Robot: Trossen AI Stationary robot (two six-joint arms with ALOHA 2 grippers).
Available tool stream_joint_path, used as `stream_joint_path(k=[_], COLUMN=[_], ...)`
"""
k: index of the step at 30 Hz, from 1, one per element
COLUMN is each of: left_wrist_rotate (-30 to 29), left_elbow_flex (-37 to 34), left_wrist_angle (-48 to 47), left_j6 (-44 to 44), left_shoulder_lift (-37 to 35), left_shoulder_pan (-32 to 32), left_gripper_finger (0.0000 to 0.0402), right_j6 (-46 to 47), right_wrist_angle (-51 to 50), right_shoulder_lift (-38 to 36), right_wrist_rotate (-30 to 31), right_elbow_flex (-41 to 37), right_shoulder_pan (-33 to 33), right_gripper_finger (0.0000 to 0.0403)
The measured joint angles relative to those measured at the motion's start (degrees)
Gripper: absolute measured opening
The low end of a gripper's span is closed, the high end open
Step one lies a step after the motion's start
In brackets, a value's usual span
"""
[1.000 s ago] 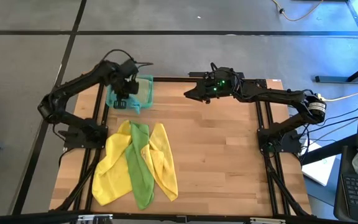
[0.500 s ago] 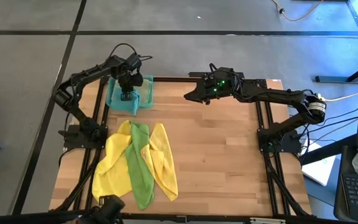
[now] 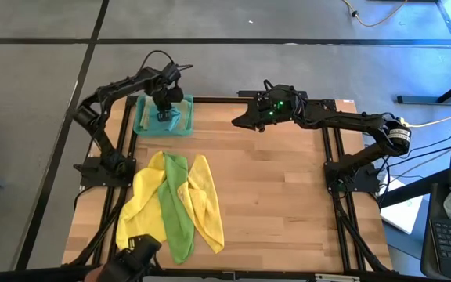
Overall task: Fold microfiber towels
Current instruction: Stack the folded blue microfiber cloth on top of the light green microfiber cloth in the blue bin, then fold the right yellow microfiber cloth
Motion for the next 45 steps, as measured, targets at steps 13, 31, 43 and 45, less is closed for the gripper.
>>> stream_joint_path(k=[13, 31, 43, 45], left_wrist_rotate=[-5.3, -14.9, 16.3, 11.9], left_elbow_flex=[0.4, 3.3, 7.5, 6.4], left_wrist_angle=[6.9, 9.2, 3.1, 4.4], left_j6=[-2.5, -0.7, -12.3, -10.1], left_shoulder_lift=[2.6, 2.6, 2.5, 2.5], left_shoulder_pan=[0.0, 0.0, -1.1, -1.9], left_gripper_finger=[0.0046, 0.0175, 0.0175, 0.0175], right_j6=[0.0, -0.2, -0.6, -0.6], right_wrist_angle=[-0.1, -0.1, -0.1, -0.1], right_shoulder_lift=[0.0, 0.0, 0.0, 0.0], right_wrist_rotate=[-1.7, -1.7, -1.6, -1.6], right_elbow_flex=[0.0, 0.0, 0.0, 0.0], right_shoulder_pan=[0.0, 0.0, 0.0, 0.0], right_gripper_finger=[0.0138, 0.0138, 0.0138, 0.0138])
